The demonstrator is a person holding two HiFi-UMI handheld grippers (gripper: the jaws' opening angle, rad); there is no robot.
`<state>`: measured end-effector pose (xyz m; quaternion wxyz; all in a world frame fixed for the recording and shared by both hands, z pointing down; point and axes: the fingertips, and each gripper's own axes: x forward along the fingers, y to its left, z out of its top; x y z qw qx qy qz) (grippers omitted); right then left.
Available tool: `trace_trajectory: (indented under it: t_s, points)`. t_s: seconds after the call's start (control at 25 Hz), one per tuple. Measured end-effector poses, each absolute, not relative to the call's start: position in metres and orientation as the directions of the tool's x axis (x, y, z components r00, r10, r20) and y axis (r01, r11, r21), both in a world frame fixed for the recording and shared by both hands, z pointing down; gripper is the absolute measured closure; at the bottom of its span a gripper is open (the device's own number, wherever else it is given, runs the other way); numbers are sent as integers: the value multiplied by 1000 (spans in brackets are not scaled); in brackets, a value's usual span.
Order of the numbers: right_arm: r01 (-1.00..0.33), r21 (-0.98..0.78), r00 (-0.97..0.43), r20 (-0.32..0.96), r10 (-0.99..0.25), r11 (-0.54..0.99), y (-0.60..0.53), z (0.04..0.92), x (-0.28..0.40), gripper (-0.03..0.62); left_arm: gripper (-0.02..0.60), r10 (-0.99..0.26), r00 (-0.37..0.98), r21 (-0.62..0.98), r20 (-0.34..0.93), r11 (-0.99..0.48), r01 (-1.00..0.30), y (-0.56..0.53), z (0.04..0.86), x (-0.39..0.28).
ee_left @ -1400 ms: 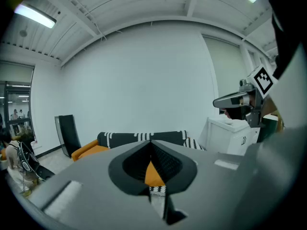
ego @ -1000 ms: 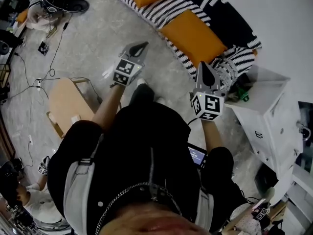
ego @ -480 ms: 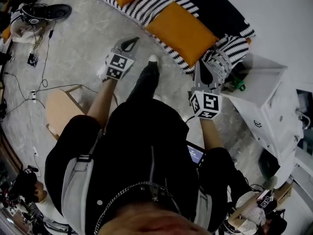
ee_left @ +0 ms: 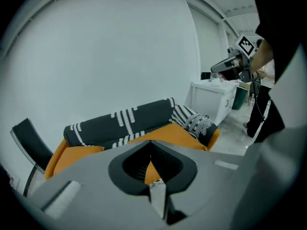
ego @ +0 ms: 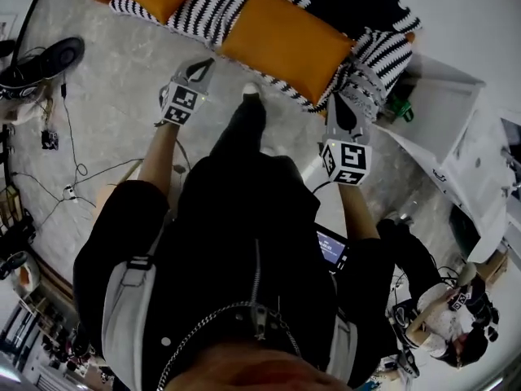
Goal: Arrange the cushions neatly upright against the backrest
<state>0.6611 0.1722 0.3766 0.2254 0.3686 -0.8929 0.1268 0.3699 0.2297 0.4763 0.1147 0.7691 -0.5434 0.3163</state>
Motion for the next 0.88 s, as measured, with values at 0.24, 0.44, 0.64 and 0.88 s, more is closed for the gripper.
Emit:
trace_trajectory:
  t_s: [0.24,0.44,0.64,0.88]
  points:
    - [-741,-58,-560,602,-569,668,138,435,645,590,574,-667,228,-93,709,-410,-907,188,540,330]
    - [-771,-61,-474,721,-506,634,140,499,644,591,574,-594,240,-74,768,-454,-888,178,600,310]
    - [-807,-71,-397,801,-448,587,157,569,657,589,572,-480,228,-49,847,-498,-866,187,675,305]
    - [-817,-79,-320,887,-334,571,166,683,679,474,571,-356,138,-88,924,-549,-831,206,779,284]
